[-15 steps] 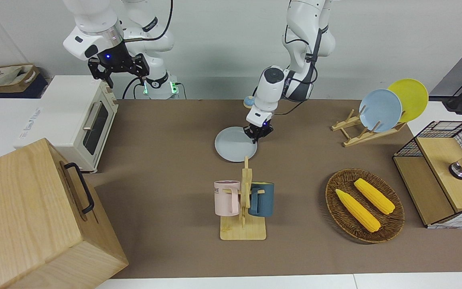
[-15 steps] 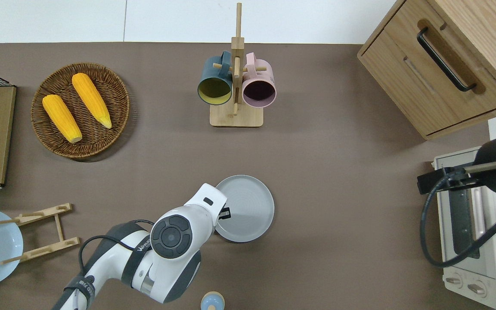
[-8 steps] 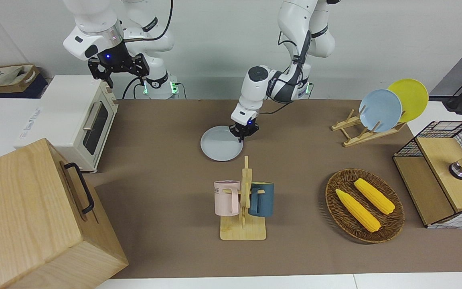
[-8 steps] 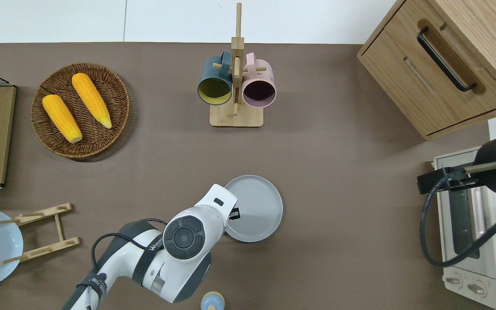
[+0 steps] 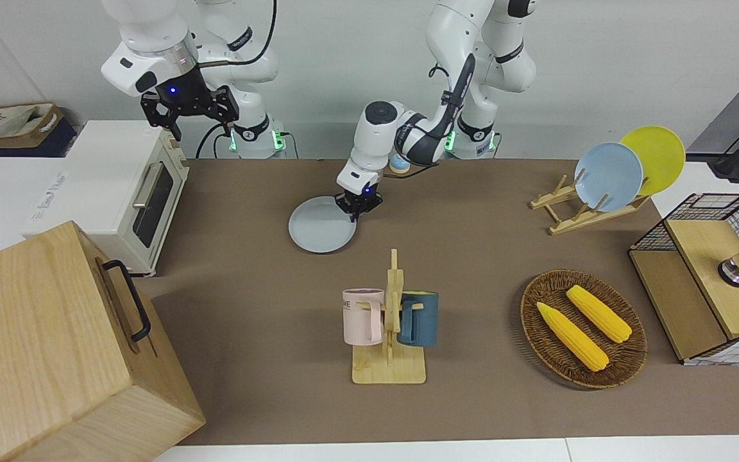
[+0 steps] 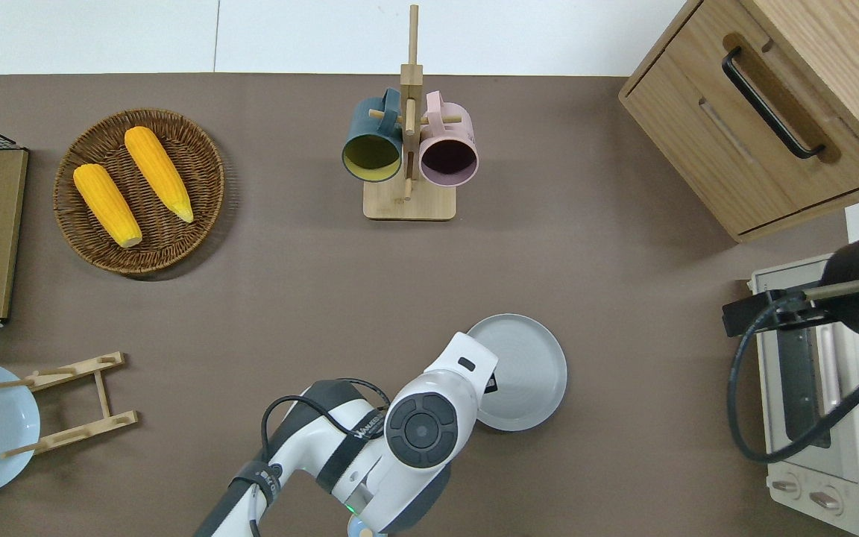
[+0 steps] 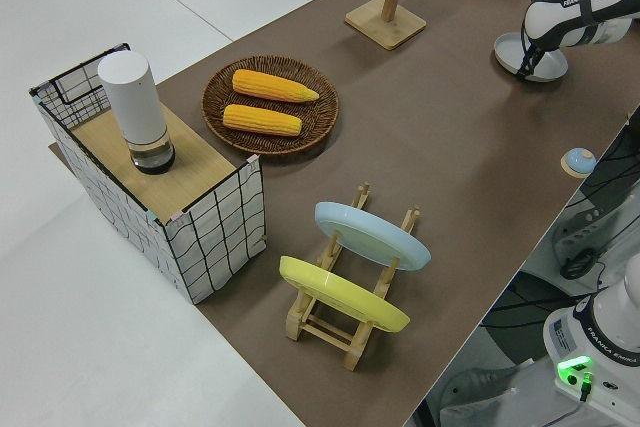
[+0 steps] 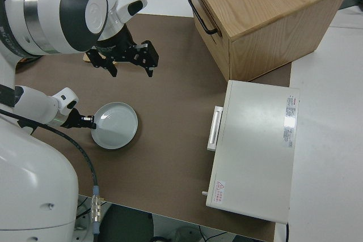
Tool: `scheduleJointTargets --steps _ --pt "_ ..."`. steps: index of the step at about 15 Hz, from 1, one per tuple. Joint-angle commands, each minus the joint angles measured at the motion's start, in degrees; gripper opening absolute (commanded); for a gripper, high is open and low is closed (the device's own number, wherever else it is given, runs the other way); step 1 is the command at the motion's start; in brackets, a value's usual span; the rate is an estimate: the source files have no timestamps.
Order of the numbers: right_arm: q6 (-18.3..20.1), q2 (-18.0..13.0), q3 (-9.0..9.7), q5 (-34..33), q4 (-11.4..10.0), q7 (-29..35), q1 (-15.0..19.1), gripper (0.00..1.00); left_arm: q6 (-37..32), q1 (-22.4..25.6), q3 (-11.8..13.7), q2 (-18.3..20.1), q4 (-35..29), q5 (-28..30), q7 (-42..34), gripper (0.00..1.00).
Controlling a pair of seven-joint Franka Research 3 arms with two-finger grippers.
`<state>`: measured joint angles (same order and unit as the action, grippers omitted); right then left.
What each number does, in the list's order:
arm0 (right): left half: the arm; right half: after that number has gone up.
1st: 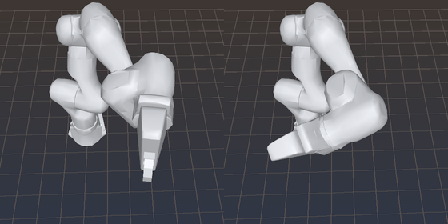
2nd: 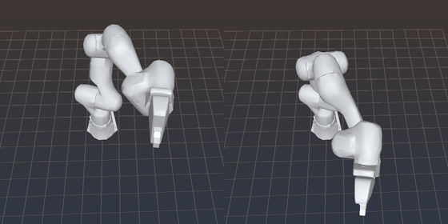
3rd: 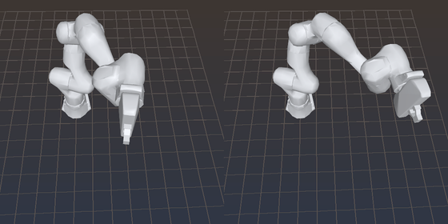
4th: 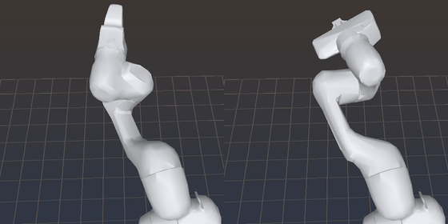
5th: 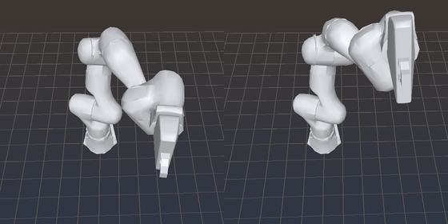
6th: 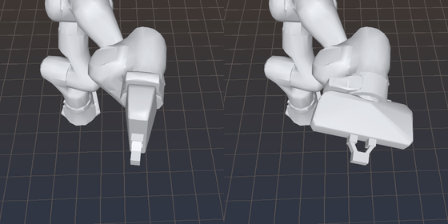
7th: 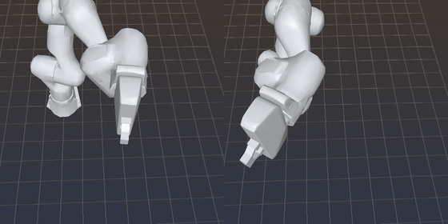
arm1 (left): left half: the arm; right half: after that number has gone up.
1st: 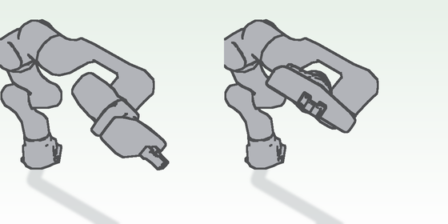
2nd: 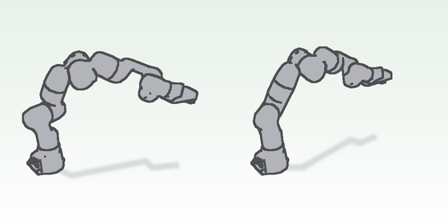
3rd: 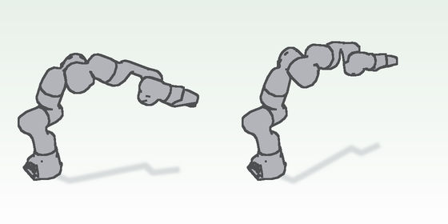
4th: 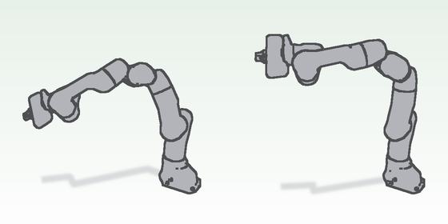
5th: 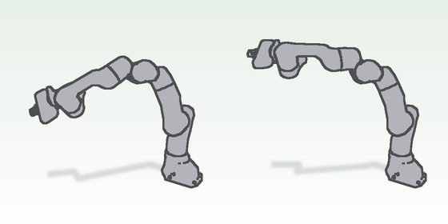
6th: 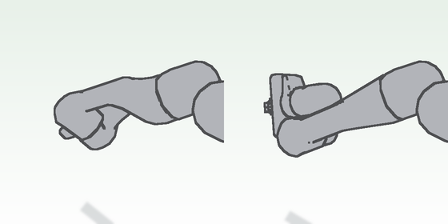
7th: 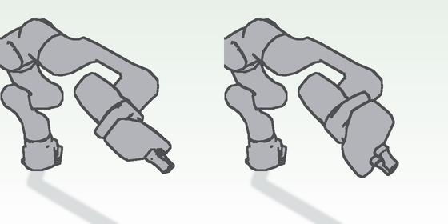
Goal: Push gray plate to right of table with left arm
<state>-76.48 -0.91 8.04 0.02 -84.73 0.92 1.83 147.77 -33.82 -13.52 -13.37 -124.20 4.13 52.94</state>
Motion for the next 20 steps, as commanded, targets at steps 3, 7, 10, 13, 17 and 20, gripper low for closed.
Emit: scheduleJointTargets --steps 3,7,10,13,17,20 --pt "0.89 -0.14 0.92 0.25 0.53 0.75 1.15 0.983 -1.17 -4.14 0.08 -6.48 7.73 -0.44 5.41 0.00" --pt "0.89 -0.14 0.92 0.25 0.53 0.75 1.07 0.983 -1.00 -5.03 0.08 -9.56 10.98 -4.12 9.72 0.00" --pt "0.89 -0.14 0.92 0.25 0.53 0.66 1.07 0.983 -1.00 -6.08 0.08 -10.62 12.13 -4.83 10.78 0.00" --pt "0.89 -0.14 0.92 0.25 0.53 0.66 1.07 0.983 -1.00 -6.17 0.08 -10.62 12.40 -4.83 10.78 0.00" --pt "0.89 -0.14 0.92 0.25 0.53 0.66 1.15 0.983 -0.73 -6.08 0.08 -11.06 12.93 -4.92 10.70 0.00" --pt "0.89 -0.14 0.92 0.25 0.53 0.75 1.15 0.983 -0.47 -5.82 0.25 -11.24 12.93 -4.92 10.34 0.54"
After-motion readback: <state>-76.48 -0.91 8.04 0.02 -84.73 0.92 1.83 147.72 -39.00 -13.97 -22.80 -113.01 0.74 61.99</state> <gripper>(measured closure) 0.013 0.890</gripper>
